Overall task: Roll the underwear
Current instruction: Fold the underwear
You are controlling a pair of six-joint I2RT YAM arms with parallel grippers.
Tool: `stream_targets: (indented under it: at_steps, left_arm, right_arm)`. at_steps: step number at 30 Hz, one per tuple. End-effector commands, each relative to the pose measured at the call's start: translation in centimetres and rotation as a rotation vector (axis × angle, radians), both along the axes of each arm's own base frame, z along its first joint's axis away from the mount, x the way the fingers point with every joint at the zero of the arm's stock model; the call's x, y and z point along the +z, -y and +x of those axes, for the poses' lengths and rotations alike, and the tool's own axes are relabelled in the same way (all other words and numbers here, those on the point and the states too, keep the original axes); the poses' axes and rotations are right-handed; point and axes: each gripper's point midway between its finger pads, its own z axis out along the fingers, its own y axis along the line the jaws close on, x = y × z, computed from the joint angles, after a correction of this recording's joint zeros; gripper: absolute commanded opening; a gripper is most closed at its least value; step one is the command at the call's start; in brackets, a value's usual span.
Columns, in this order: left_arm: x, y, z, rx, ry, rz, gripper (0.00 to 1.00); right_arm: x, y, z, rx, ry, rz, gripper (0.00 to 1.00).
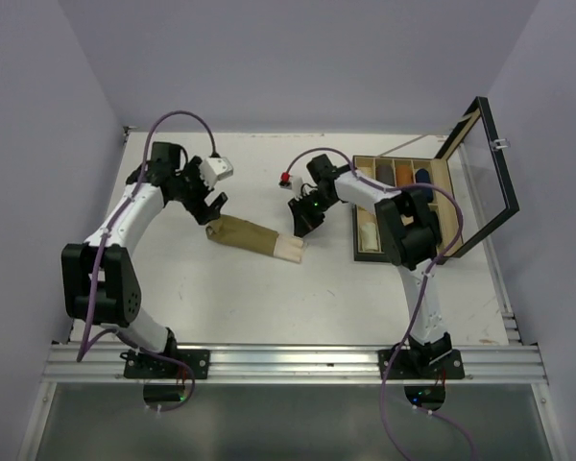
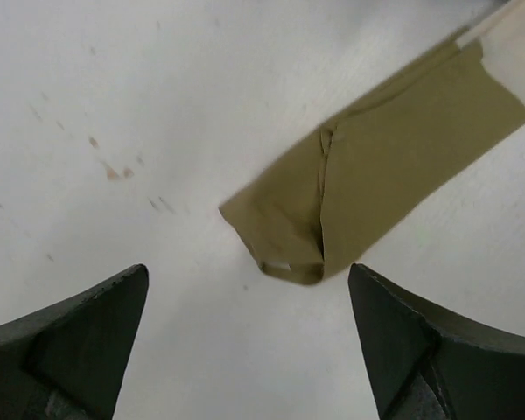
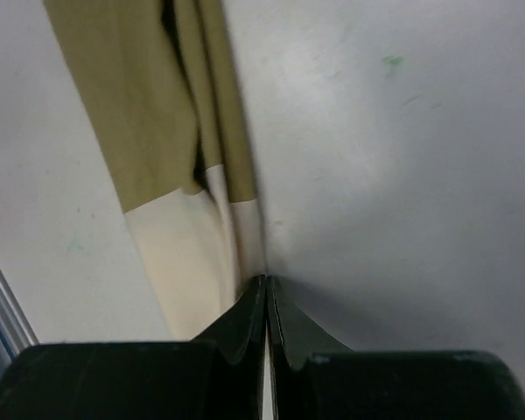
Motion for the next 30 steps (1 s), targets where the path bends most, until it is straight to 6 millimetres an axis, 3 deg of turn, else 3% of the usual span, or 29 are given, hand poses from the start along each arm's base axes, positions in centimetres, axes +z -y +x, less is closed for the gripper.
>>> stream_targets:
  at_steps: [1,4,7,8,13,16,23,24,25,27,30]
  left_arm:
    - [-4.3,-3.3,-5.8,0.115,-0.214,0.021,1.00]
    - [-6.1,-5.2,-7.8,0.169,-0.258,0.066,1.00]
    - [-8.3,-5.6,-8.6,0.194,-0.309,0.087,1.00]
    - [-8.7,-5.9,-8.3,0.211,-0.307,0.097,1.00]
    - [-10.2,-5.0,-5.6,0.231,-0.321,0.059,1.00]
    - [-11.1,-3.8,-3.1,0.220,-0.315,0.050,1.00]
    - [-11.6,1.3,2.4,0.153,-0.249,0.047,1.00]
    - [-12.6,1.6,2.7,0.145,-0.265,0.052,1.00]
    - [-11.9,2.3,4.2,0.140,-0.235,0.044,1.00]
    - [-12.0,3.1,5.2,0.120,-0.229,0.032,1.00]
    - [-10.0,4.4,8.1,0.090,-0.159,0.000,1.00]
  right_arm:
    - [-1.4,-0.5,-3.8,0.047,-0.005,-0.082,0.05]
    - [-1.5,-1.3,-6.7,0.106,-0.026,-0.083,0.05]
    - [-1.3,-2.3,-9.5,0.153,-0.065,-0.062,0.05]
    - [-1.5,-2.7,-10.8,0.170,-0.084,-0.066,0.05]
    - [0.2,-3.7,-12.9,0.188,-0.105,-0.002,0.09]
    - [1.5,-2.8,-13.0,0.206,-0.062,-0.019,0.12]
    - [4.5,0.3,-12.5,0.214,0.093,-0.053,0.19]
    - [4.6,0.9,-12.4,0.210,0.103,-0.068,0.19]
    - [4.7,1.3,-12.2,0.204,0.120,-0.077,0.19]
    - [5.8,2.4,-11.4,0.182,0.177,-0.074,0.19]
    - [8.4,3.3,-9.2,0.150,0.316,-0.077,0.21]
